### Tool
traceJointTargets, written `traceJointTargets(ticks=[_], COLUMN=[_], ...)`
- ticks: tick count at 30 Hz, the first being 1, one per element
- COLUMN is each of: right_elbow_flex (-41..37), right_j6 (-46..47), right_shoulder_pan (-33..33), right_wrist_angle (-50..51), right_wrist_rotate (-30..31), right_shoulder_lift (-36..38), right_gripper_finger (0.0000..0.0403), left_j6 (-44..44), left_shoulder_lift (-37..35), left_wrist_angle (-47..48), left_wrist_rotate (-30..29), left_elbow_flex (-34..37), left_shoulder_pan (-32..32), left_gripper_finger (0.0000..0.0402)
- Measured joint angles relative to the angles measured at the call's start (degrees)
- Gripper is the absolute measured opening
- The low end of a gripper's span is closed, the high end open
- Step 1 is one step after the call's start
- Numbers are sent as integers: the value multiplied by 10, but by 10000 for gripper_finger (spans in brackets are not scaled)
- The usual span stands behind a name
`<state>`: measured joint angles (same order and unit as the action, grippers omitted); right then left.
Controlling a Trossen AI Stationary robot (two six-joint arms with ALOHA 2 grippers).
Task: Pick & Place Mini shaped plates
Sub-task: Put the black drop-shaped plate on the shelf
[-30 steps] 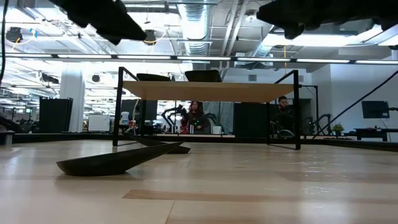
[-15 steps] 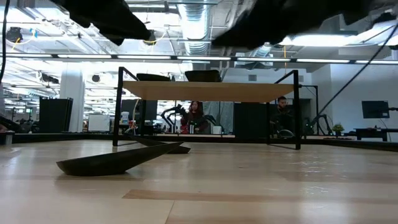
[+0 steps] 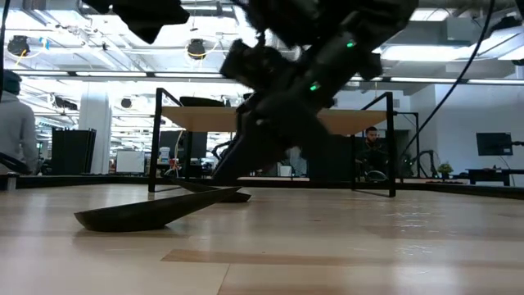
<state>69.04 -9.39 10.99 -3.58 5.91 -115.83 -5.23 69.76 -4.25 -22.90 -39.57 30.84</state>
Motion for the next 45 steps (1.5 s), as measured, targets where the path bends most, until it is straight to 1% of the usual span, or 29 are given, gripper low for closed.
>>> traceJointTargets(ticks=[3,7,11,16,23,29,35,45], right_elbow_flex=[28,34,34,33,34,33,33,33], right_j6=[-2,-2,-2,-1,22,33,35,39], right_shoulder_pan=[-6,-7,-7,-8,-17,-22,-22,-25], right_wrist_angle=[11,13,15,22,24,47,51,54], right_wrist_rotate=[0,6,30,6,6,1,-11,-14], right_shoulder_lift=[-17,-16,-14,-17,-17,-17,-17,-17], right_gripper_finger=[82,82,82,82,82,82,82,82], left_j6=[0,0,0,0,0,-2,-2,-2], left_shoulder_lift=[0,0,0,0,0,0,0,0], left_wrist_angle=[3,8,8,8,8,8,8,8], left_wrist_rotate=[0,0,0,0,0,0,1,0], left_elbow_flex=[0,0,0,0,0,0,0,0], left_shoulder_pan=[4,6,6,6,6,6,6,6], left_gripper_finger=[99,99,99,99,99,99,99,99])
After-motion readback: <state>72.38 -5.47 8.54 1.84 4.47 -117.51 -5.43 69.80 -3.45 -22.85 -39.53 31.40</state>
